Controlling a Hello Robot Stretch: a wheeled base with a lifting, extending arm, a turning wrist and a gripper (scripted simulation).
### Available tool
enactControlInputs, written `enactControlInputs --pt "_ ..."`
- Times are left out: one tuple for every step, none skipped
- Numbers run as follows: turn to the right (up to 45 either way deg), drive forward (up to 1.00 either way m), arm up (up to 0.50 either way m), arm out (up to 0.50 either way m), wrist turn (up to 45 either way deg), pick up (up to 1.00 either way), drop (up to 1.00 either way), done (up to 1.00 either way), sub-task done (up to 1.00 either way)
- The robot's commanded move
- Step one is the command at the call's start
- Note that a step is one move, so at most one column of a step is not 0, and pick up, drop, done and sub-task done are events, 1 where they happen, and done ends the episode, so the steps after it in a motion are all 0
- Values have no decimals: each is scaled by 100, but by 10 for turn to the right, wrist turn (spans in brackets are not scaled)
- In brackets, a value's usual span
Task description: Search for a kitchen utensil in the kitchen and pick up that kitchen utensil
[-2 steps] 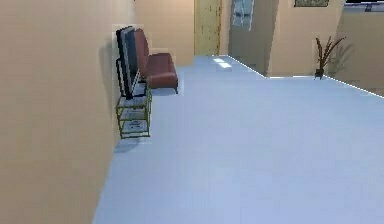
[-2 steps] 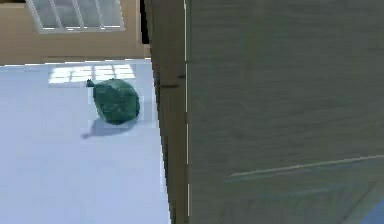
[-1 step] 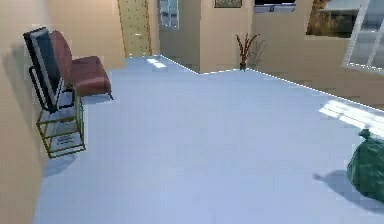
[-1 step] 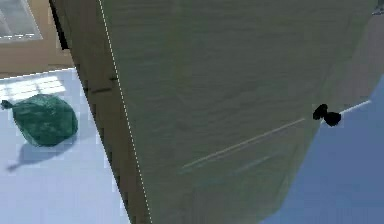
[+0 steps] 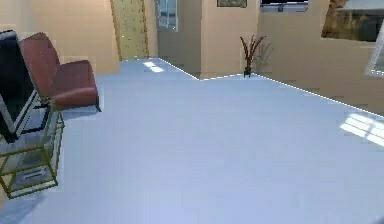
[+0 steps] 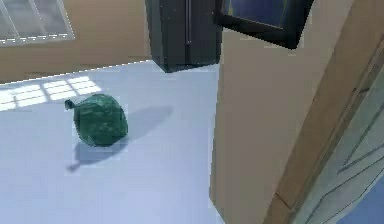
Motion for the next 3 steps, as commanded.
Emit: enactControlInputs --pt "330 0 0 0 0 0 0 0 0" --pt "0 100 0 0 0 0 0 0 0" --pt "0 70 0 0 0 0 0 0 0"
